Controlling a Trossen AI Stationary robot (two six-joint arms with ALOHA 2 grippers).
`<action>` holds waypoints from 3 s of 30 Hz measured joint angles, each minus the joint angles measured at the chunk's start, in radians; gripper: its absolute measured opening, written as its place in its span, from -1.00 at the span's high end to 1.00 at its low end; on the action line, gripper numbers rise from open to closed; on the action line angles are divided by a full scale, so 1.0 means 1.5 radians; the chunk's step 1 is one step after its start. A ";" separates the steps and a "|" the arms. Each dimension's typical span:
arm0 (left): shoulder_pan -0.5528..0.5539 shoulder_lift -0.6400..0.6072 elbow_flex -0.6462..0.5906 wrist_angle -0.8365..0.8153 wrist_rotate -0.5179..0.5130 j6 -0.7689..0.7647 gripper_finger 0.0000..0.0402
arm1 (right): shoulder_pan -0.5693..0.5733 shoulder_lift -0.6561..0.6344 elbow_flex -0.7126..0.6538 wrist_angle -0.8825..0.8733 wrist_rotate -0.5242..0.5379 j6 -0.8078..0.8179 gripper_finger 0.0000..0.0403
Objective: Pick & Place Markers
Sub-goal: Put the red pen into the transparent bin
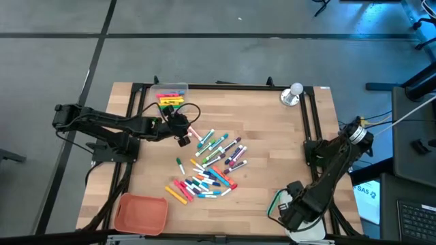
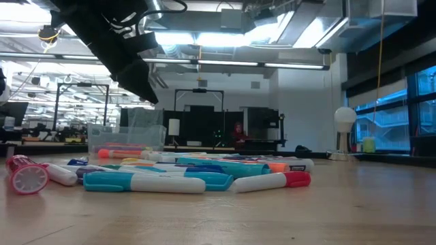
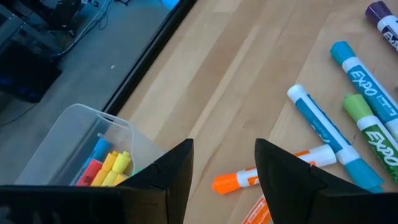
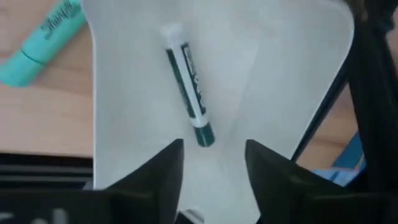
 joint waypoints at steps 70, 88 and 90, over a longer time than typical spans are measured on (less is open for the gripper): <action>0.022 0.002 0.000 -0.017 0.119 0.003 0.17 | -0.514 0.068 0.065 0.066 0.238 -1.059 0.69; 0.022 0.002 0.000 0.019 0.096 0.017 0.17 | -0.122 0.011 0.163 -0.224 0.040 -0.242 0.69; 0.022 0.002 0.000 0.019 0.096 0.016 0.17 | -0.090 0.024 0.163 -0.217 0.020 -0.182 0.69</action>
